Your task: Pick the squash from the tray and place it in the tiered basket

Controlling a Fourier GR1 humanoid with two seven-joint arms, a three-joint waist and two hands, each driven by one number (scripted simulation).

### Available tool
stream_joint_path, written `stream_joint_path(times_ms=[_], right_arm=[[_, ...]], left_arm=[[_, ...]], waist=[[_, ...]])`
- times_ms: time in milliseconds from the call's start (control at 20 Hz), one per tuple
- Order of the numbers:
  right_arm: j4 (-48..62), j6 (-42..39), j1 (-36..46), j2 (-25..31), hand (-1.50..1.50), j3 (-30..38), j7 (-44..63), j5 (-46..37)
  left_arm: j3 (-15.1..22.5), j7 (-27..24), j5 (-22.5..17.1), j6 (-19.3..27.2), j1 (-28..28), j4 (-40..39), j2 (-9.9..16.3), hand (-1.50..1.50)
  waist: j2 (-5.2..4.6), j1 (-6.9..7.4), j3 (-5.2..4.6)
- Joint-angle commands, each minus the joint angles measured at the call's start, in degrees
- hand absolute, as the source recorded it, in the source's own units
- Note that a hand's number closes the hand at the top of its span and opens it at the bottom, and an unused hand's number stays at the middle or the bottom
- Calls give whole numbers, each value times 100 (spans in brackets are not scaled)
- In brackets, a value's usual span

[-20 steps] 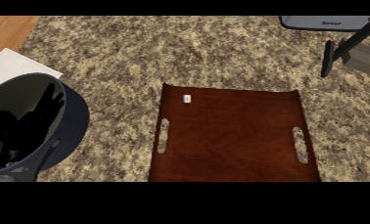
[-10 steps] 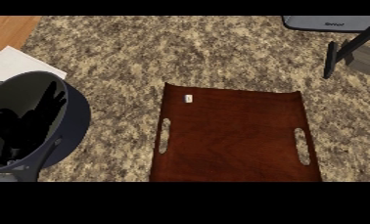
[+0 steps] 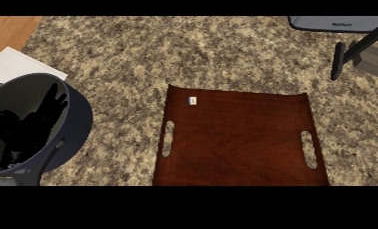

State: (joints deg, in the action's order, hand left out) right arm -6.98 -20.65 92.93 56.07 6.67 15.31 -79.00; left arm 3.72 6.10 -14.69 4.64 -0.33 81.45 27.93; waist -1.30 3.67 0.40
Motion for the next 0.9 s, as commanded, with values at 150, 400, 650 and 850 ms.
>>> stream_joint_path(times_ms=[150,400,650,850], right_arm=[[-114,364,-66,162,-150,438,159,384],[-533,1033,405,262,-150,847,470,730],[-524,1219,672,624,-150,1269,1347,1000],[-417,1089,756,1183,-150,1783,1632,1424]], left_arm=[[-1,257,31,8,-13,-171,-6,0],[42,-43,123,30,35,-503,-124,0],[8,94,58,-49,73,-275,-28,0],[5,108,73,73,132,-227,-116,0]], waist=[[-8,-52,-31],[-19,-80,-45],[17,-99,-43],[53,-211,-37]])
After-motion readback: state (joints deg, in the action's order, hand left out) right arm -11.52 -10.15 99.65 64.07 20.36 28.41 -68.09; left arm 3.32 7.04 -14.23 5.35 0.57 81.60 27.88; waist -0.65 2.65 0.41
